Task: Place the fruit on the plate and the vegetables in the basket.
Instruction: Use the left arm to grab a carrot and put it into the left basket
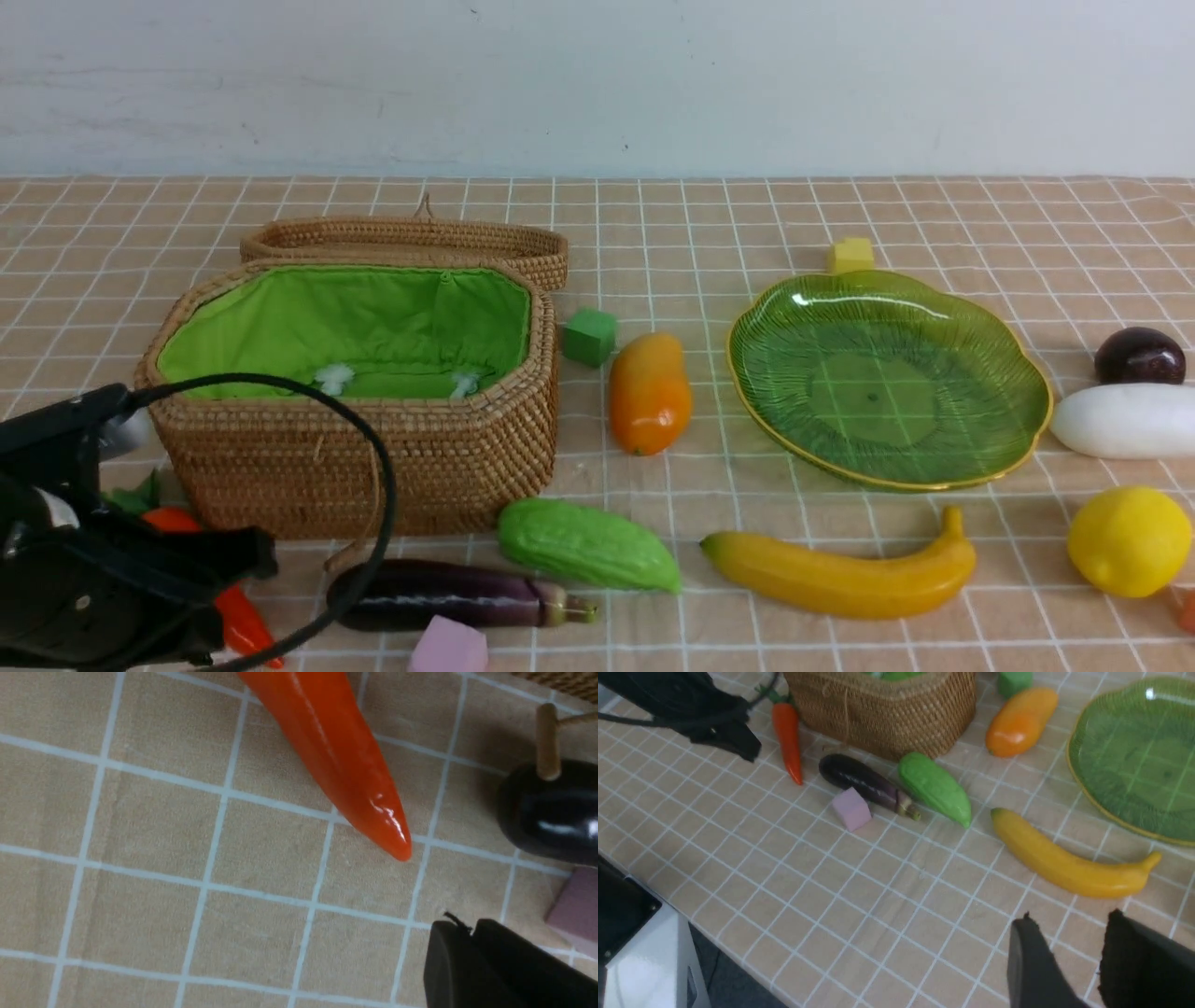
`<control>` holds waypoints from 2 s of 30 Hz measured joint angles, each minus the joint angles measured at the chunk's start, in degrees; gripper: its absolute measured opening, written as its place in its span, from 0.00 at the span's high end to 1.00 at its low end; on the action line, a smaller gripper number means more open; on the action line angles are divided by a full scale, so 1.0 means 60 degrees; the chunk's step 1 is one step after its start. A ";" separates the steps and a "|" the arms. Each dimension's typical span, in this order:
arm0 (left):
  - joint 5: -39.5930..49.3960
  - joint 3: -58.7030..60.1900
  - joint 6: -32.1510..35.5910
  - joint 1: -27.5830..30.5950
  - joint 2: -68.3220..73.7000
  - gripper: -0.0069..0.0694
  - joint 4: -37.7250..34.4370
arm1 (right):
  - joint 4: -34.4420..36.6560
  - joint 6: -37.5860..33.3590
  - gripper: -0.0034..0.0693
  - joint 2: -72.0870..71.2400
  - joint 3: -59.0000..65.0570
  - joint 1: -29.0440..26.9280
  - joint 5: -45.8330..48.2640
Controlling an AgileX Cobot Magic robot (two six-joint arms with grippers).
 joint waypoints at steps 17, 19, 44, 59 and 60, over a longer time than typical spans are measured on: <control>-0.4236 0.0887 -0.4457 0.0000 0.2058 0.19 0.3569 | 0.0257 -0.0961 0.63 0.0043 -0.0109 0.0008 -0.0260; -0.4372 0.0953 -0.4797 0.0000 0.2222 0.20 0.3852 | 0.0266 -0.0976 0.63 0.0043 -0.0109 0.0008 -0.0260; -0.1580 0.0879 -0.6259 -0.0046 -0.2336 0.59 0.6717 | 0.0578 -0.0983 0.63 0.0043 -0.0109 0.0008 -0.0545; 0.0619 -0.3935 1.1681 -0.1368 0.0446 0.59 0.2642 | 0.0586 -0.1931 0.63 0.0043 -0.0109 0.0008 -0.1303; 0.0539 -0.4214 1.1913 -0.1368 0.0891 0.59 0.2693 | 0.0586 -0.1931 0.63 0.0043 -0.0109 0.0008 -0.1267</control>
